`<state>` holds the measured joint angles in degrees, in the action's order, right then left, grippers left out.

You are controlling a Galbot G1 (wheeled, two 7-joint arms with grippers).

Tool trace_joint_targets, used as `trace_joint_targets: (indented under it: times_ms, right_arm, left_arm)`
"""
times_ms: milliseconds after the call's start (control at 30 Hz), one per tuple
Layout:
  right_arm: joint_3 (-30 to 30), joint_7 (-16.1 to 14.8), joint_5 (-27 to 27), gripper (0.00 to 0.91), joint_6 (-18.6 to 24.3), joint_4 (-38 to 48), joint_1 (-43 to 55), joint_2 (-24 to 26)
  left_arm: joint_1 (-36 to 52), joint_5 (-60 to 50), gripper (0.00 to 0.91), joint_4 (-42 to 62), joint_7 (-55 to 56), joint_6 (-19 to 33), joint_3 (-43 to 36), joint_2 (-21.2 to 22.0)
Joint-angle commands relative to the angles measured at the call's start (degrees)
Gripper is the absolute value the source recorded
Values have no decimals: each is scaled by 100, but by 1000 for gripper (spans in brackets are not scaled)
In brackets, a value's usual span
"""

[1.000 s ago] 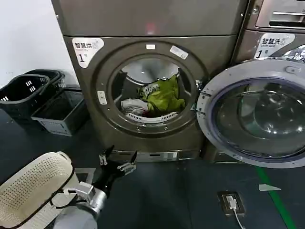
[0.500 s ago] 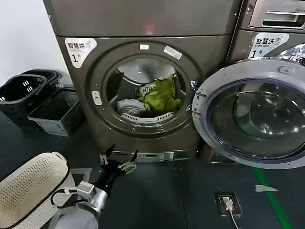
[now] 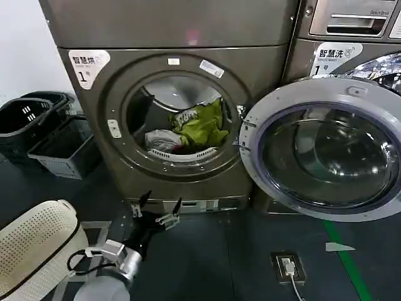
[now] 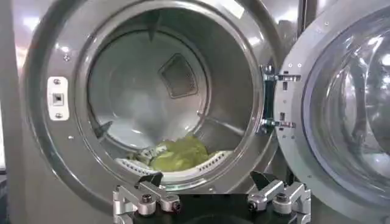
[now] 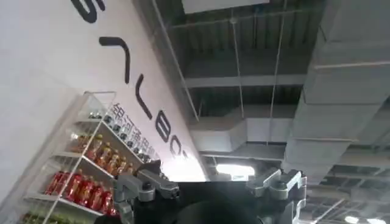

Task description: Grasp the clothes from the dryer.

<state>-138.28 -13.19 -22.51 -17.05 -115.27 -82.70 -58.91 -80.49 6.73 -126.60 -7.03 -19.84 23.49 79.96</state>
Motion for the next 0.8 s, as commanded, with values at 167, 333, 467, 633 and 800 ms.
trace_joint_targets:
  times_ms: [167,333,467,633,800]
  right_arm:
    - [-10,-13,16,907,-6,15,11,-3]
    - [-4,-35,60,907,1,32,19,-3]
    - [8,-54,147,907,17,54,27,-4]
    - [19,-59,362,907,-22,43,17,-7]
    - [23,-32,393,907,56,62,7,-3]
  left_arm:
    - [23,15,907,2,13,-27,-3,0]
    - [37,41,907,-3,22,-41,2,-3]
    - [21,53,907,-12,22,-41,2,-1]
    - [12,52,907,-26,40,-45,8,-6]
    - [2,57,907,-42,54,-49,18,-10]
